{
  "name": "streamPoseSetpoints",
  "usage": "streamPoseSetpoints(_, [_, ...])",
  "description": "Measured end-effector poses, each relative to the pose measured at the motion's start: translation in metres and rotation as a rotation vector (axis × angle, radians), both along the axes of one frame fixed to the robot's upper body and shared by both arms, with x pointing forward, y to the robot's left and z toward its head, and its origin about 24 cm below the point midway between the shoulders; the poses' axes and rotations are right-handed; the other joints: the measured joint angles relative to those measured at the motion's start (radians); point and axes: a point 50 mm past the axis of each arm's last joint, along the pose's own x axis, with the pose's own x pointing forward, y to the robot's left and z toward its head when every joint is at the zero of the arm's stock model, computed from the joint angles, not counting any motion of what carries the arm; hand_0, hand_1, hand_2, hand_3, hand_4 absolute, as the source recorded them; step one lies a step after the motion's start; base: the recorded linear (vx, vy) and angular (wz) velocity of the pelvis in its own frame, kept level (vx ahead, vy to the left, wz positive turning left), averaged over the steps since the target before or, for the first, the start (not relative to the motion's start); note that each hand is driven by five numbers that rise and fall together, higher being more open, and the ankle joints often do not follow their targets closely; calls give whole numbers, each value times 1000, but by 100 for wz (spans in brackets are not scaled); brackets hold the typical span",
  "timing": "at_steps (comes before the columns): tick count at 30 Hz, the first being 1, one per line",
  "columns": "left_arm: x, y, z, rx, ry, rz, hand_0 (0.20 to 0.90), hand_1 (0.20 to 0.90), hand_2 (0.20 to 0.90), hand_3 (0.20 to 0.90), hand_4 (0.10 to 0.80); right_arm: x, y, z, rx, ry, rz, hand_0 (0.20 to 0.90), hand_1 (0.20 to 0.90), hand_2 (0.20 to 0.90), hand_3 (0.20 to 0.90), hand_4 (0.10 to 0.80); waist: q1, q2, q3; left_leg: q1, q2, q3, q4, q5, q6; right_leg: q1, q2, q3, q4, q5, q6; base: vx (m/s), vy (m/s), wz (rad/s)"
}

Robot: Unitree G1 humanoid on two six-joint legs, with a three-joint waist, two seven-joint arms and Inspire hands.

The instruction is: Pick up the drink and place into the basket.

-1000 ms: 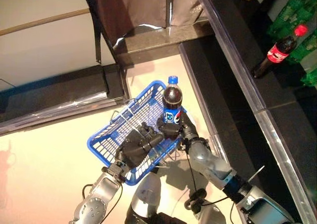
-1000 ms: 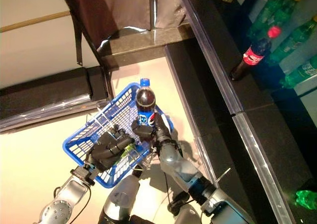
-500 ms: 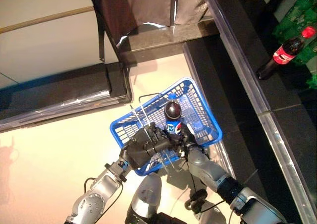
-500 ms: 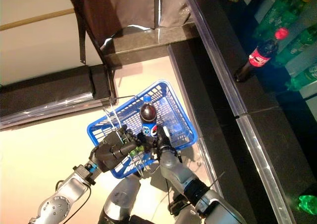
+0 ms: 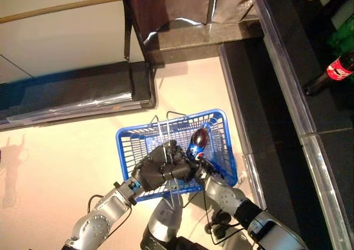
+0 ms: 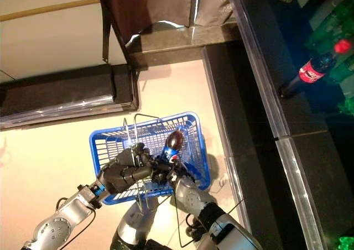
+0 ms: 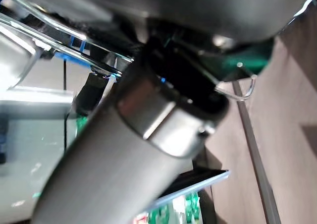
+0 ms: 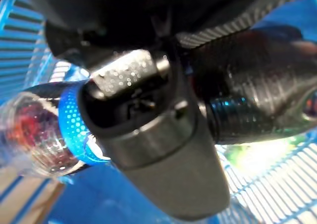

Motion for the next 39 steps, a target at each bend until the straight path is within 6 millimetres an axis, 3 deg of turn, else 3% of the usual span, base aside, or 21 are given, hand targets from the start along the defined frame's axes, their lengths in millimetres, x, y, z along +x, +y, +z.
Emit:
streamPoseSetpoints(6, [6,-13,10,-15,-45,-105,300,300,300,200,100,5,-7,-2,133,63,-74,300,300,300,200,100,-9,-9,-1,-6,-2,4,-1,2,2,-10,9,26,-12,9,3,-12,40,-1])
streamPoseSetpoints(14, [10,-14,15,10,-65,-131,300,300,300,200,100,20,-16,7,252,81,-177,300,300,300,200,100,-17,-22,0,-39,-2,6,11,5,5,-32,10,25,-23,24,1,-10,15,-1])
streamPoseSetpoints(16, [10,-14,15,10,-67,-129,300,300,300,200,100,23,-18,9,256,80,-189,608,608,608,560,460,-17,-23,1,-41,-3,6,11,5,5,-33,10,25,-21,26,2,0,0,0])
streamPoseSetpoints(17, [10,-14,15,8,-66,-128,300,300,300,200,100,24,-18,9,261,83,-194,900,900,900,900,800,-16,-23,1,-41,-3,6,11,5,5,-33,10,25,-20,26,2,0,0,0])
streamPoseSetpoints(32, [14,-10,5,-24,11,-52,300,300,300,200,100,26,-13,17,308,46,-179,900,900,900,900,800,-43,-31,5,-74,-3,4,18,7,8,-59,12,27,-20,34,2,4,-10,1])
streamPoseSetpoints(39, [13,5,0,-53,18,56,300,300,300,200,100,20,-8,42,342,-136,-110,900,900,900,900,800,-72,-57,15,-77,0,6,17,7,8,-62,16,27,-27,37,0,-33,8,0])
